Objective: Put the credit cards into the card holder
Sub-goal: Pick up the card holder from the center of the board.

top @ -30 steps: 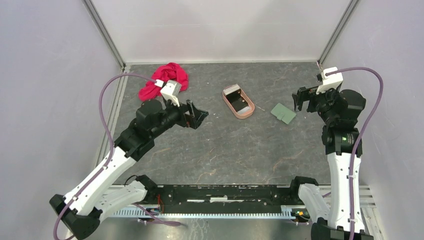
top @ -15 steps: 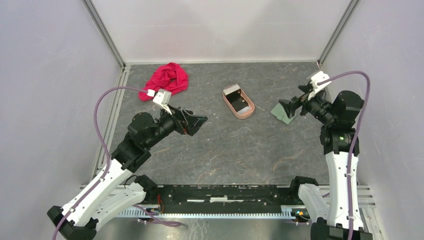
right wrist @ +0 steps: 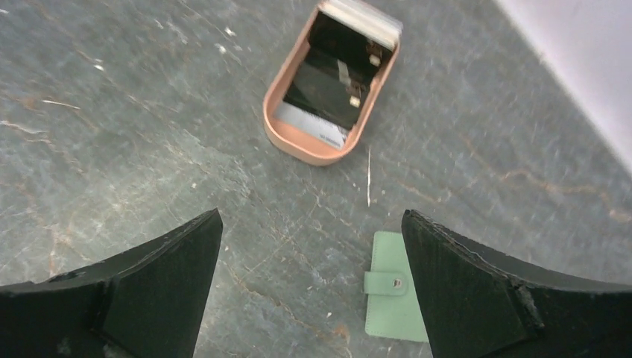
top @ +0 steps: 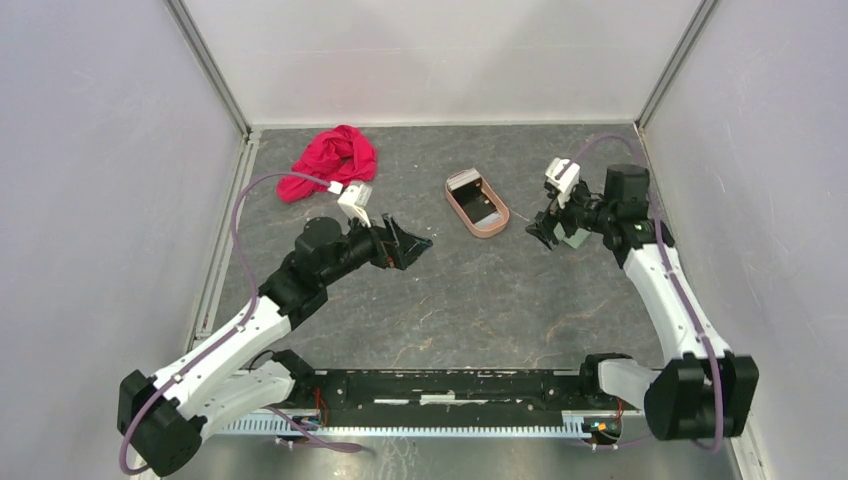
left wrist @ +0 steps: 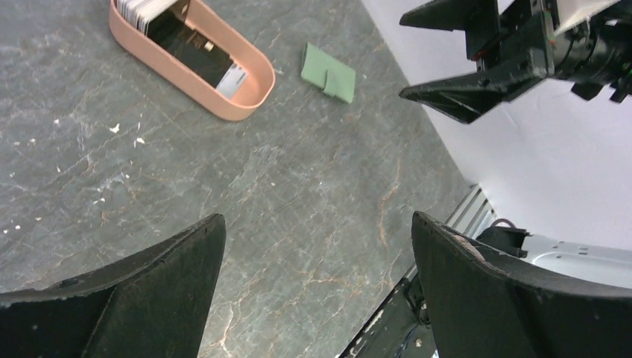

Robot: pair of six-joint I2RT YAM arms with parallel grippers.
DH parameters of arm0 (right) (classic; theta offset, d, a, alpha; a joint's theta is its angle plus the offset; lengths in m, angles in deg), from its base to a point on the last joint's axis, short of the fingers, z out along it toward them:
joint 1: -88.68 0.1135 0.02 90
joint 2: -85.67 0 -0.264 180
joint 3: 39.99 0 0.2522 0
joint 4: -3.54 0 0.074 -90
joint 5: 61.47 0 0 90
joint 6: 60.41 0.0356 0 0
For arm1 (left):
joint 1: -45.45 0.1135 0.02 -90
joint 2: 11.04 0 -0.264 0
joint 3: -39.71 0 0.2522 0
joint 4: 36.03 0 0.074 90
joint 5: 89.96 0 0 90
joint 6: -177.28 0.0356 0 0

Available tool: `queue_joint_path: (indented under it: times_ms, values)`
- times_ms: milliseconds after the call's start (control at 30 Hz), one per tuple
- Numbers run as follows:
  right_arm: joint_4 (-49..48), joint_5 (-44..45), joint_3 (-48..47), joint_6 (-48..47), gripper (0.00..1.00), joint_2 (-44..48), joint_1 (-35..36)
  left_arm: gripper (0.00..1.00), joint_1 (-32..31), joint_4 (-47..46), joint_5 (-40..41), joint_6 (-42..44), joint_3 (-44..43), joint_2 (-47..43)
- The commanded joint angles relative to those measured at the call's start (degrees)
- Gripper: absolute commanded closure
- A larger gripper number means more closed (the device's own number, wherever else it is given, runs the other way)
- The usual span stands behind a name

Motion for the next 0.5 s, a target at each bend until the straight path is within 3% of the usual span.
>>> queue_joint_path:
  times_ms: [0, 233, 467]
  values:
    - [-4.5, 15.0, -3.6, 4.8, 0.02, -7.0, 1.2, 0.0, 0.3, -4.4, -0.4, 0.4, 1.3, 2.2]
    - [-3.7, 24.1, -10.8, 15.3, 0.14, -22.6, -3.3, 0.0, 0.3, -8.1, 0.9, -0.6, 5.2, 3.5]
    - [-0.8, 22.6, -15.5, 20.9, 0.45, -34.3, -7.9, 0.0, 0.4, -9.2, 0.5, -0.4, 6.8, 3.7]
